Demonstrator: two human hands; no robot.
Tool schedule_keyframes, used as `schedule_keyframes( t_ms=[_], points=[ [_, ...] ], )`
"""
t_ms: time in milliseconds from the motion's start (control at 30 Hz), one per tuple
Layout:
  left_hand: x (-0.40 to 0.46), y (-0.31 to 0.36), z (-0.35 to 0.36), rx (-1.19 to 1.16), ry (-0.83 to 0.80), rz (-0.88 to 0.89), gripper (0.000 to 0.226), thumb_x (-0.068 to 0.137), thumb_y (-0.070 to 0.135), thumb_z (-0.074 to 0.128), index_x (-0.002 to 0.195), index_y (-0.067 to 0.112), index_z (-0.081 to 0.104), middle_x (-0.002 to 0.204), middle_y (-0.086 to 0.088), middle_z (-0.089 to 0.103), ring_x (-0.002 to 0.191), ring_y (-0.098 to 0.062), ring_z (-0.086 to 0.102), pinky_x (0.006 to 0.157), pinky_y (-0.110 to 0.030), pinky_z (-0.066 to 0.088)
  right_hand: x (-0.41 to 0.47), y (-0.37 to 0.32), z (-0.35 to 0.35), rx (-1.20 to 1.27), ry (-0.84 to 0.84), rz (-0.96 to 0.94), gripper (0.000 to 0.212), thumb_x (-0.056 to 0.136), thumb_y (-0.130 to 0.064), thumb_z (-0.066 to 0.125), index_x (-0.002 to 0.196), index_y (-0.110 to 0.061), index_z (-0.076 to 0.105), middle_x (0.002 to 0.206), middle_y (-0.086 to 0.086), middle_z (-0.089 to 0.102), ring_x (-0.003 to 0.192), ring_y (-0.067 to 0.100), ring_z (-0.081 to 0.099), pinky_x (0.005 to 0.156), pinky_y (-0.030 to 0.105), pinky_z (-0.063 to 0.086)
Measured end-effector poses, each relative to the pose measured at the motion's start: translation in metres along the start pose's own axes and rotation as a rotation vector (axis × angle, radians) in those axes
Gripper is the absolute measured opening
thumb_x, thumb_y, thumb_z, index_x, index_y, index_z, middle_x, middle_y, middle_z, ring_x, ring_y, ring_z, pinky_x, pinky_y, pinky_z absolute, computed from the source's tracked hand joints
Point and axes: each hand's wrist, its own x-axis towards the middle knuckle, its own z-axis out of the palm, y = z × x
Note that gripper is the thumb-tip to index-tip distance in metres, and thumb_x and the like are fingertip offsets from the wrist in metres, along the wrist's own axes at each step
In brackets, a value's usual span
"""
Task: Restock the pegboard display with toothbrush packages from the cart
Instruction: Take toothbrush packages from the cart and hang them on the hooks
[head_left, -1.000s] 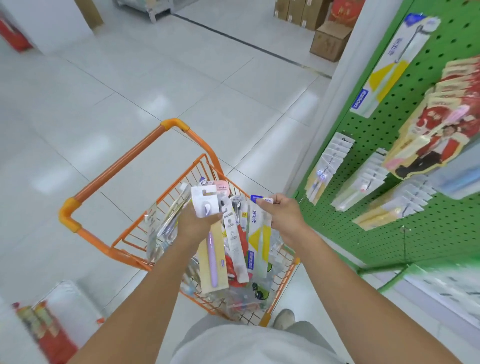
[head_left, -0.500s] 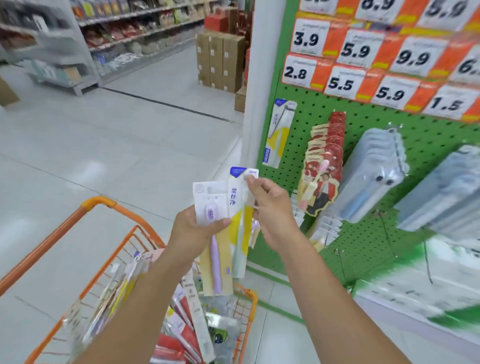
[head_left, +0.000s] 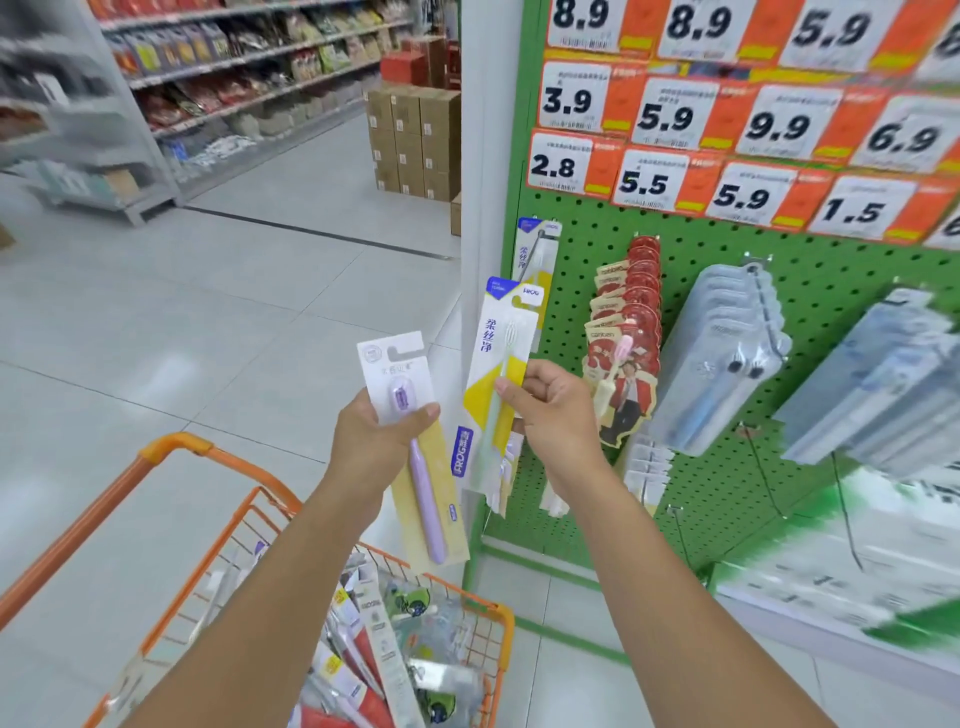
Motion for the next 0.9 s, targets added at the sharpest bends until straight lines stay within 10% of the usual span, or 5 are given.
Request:
schedule_keyframes(
  t_ms=[367,467,667,900],
  points=[
    [0.000,-0.004,0.007,0.042,-0.063,-0.035,0.030,0.090,0.003,0.070,0.116,0.017,0.064,0.104,0.001,0.075,0.101,-0.021,0.069,0.090,-0.034,0.053,0.037,0.001,0.001,-0.130,0.073,0.002,0.014,0.096,-0.014,0.067,0.085,-0.019,0.072,0.078,0.000,0.076,0.076,0.020,0.074,0.073,0.036,0.060],
    [0.001,0.002,0.009,0.094,-0.129,-0.013,0.033,0.093,0.002,0.066,0.119,0.022,0.061,0.111,0.002,0.073,0.108,-0.020,0.067,0.093,-0.034,0.052,0.075,-0.004,0.011,-0.156,0.242,0.066,0.045,0.098,-0.025,0.065,0.060,-0.018,0.041,0.053,-0.004,0.040,0.050,0.015,0.037,0.054,0.029,0.032],
    [0.000,0.008,0.009,0.125,-0.165,0.011,0.033,0.092,0.003,0.068,0.116,0.025,0.062,0.111,0.002,0.074,0.110,-0.022,0.068,0.099,-0.041,0.052,0.104,-0.001,0.030,0.014,0.291,0.538,0.079,0.092,-0.071,0.047,0.146,-0.013,0.045,0.142,0.008,0.052,0.128,0.034,0.050,0.106,0.047,0.041],
    [-0.010,-0.010,0.010,0.153,-0.183,0.002,0.032,0.081,0.005,0.080,0.106,0.015,0.061,0.092,-0.002,0.078,0.085,-0.018,0.073,0.075,-0.032,0.057,0.015,0.056,-0.002,0.215,0.078,0.687,0.078,0.077,-0.069,0.072,0.128,-0.012,0.058,0.134,0.014,0.060,0.122,0.035,0.060,0.103,0.050,0.051]
  ],
)
